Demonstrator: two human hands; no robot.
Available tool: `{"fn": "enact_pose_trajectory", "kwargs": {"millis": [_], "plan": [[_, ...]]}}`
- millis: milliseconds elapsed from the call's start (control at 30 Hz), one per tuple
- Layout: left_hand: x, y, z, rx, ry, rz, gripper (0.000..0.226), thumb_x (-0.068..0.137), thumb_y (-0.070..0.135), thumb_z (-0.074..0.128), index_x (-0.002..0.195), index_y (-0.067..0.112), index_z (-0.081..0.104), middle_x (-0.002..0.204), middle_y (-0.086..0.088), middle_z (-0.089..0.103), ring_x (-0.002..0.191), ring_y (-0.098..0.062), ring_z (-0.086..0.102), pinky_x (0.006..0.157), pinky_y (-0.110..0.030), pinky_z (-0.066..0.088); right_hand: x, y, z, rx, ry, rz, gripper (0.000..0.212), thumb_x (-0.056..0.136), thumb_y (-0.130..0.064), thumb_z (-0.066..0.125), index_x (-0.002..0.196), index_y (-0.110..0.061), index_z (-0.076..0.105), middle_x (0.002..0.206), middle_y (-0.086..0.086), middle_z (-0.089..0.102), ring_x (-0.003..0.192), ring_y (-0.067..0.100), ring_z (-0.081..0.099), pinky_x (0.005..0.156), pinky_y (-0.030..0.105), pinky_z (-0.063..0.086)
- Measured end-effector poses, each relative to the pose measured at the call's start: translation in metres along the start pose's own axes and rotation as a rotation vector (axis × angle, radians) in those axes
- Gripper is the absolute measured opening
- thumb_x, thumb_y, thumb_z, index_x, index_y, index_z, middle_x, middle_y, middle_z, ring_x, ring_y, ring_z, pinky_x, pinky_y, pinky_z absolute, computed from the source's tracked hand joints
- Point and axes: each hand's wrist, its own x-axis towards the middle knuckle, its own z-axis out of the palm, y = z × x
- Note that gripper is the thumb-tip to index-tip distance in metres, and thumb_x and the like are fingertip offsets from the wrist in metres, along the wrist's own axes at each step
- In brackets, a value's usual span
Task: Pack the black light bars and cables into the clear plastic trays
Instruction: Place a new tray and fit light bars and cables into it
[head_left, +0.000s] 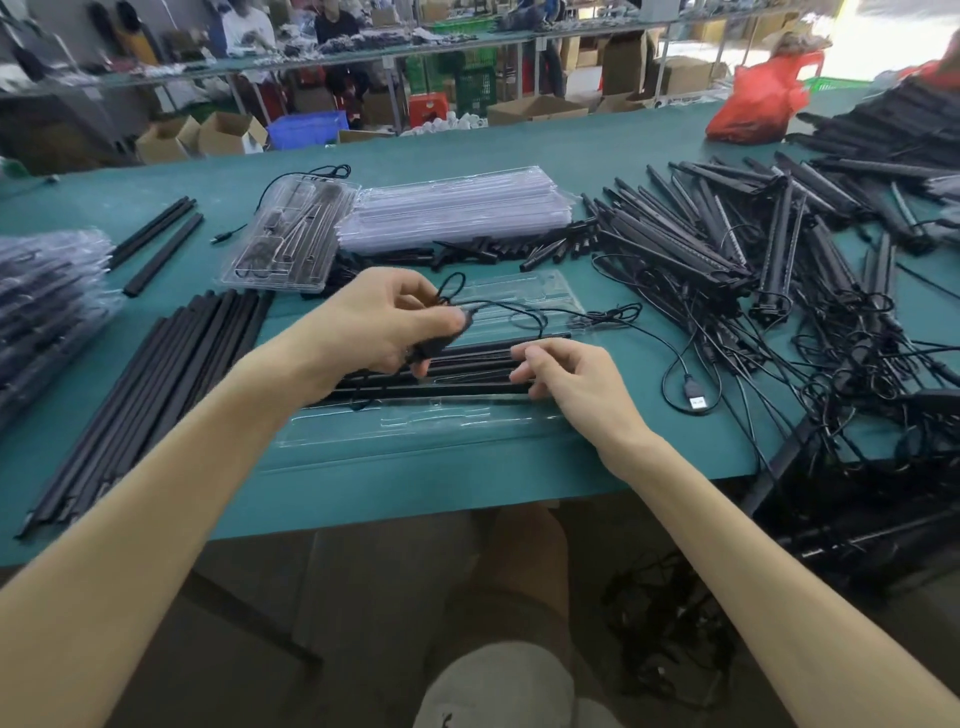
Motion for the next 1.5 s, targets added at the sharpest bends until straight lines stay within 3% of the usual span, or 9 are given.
{"fn": "enact_pose_trajectory", "kwargs": {"millis": [200,367,500,700,833,1000,1167,1367,1500], "plan": [[-0.001,0.003,0.007,0.265,-0.116,-0.055,0.015,0.089,0.026,0.075,0.091,0.012,0.069,0.064,0.001,0.068,0.048,-0.016,0.056,0.043,-0.019,0.037,0.004,-0.001,-0.003,0.189,0.072,0.073,0.027,0.104,-0.012,0.045,0.104,-0.014,0.072,0.087,-0.002,0.078,0.063,0.002,0.063,0.051,0.010,0.041],[-0.002,0.005,0.007,0.467,-0.140,-0.024,0.006,0.086,0.022,0.074,0.089,0.018,0.073,0.069,0.004,0.068,0.061,-0.021,0.061,0.063,-0.037,0.057,0.005,-0.006,-0.006,0.200,0.021,0.108,0.030,0.106,-0.032,0.045,0.102,-0.018,0.072,0.091,-0.003,0.078,0.073,0.006,0.066,0.053,0.015,0.046],[-0.012,0.010,0.014,0.950,0.021,0.174,0.016,0.090,0.018,0.063,0.100,0.028,0.072,0.096,0.000,0.056,0.077,-0.025,0.059,0.065,-0.035,0.046,0.005,-0.004,-0.005,0.084,0.037,0.054,0.025,0.104,-0.037,0.051,0.105,-0.030,0.075,0.089,-0.005,0.074,0.074,0.001,0.062,0.059,0.020,0.047],[-0.027,0.019,0.025,1.366,0.315,0.416,0.025,0.091,0.005,0.065,0.105,0.025,0.070,0.108,-0.004,0.036,0.081,-0.018,0.044,0.053,-0.031,0.037,0.002,-0.006,-0.007,0.106,0.014,0.050,0.033,0.104,-0.038,0.052,0.091,-0.025,0.079,0.086,-0.011,0.076,0.067,-0.002,0.064,0.055,0.006,0.041],[-0.029,0.019,0.031,1.403,0.364,0.420,0.024,0.086,-0.001,0.065,0.095,0.020,0.071,0.118,-0.008,0.040,0.081,-0.017,0.037,0.054,-0.028,0.031,0.002,-0.009,-0.007,0.130,0.012,0.082,0.046,0.103,-0.049,0.049,0.088,-0.019,0.079,0.082,-0.005,0.076,0.064,0.002,0.063,0.054,0.007,0.040],[-0.028,0.004,0.039,1.426,0.335,0.456,0.031,0.082,-0.008,0.060,0.090,0.020,0.071,0.135,-0.001,0.051,0.092,-0.019,0.048,0.049,-0.028,0.031,0.004,-0.015,-0.010,0.171,-0.019,0.157,0.063,0.093,-0.067,0.051,0.089,-0.009,0.076,0.065,-0.002,0.065,0.056,0.009,0.054,0.049,0.011,0.041],[-0.027,-0.004,0.050,1.485,0.246,0.393,0.029,0.083,-0.003,0.061,0.081,0.026,0.061,0.086,0.008,0.056,0.070,-0.015,0.037,0.047,-0.027,0.019,0.007,-0.012,-0.010,0.032,-0.070,0.142,0.037,0.091,-0.048,0.068,0.088,-0.011,0.074,0.064,-0.006,0.060,0.054,0.005,0.051,0.055,0.016,0.041],[-0.021,-0.011,0.054,1.482,0.260,0.270,0.043,0.083,-0.003,0.058,0.064,0.022,0.029,0.072,0.005,0.029,0.048,-0.014,0.027,0.044,-0.028,0.010,0.005,-0.017,-0.010,0.048,-0.020,0.024,0.024,0.097,-0.034,0.064,0.086,-0.015,0.074,0.063,-0.004,0.068,0.055,0.006,0.058,0.059,0.017,0.045],[-0.017,-0.012,0.053,1.390,0.289,0.180,0.049,0.081,-0.003,0.065,0.067,0.021,0.024,0.081,0.003,0.029,0.058,-0.015,0.029,0.045,-0.028,0.011,-0.002,-0.028,-0.001,0.020,-0.134,-0.020,0.022,0.099,-0.031,0.061,0.093,-0.013,0.072,0.077,-0.001,0.076,0.064,0.008,0.068,0.058,0.016,0.044]]}}
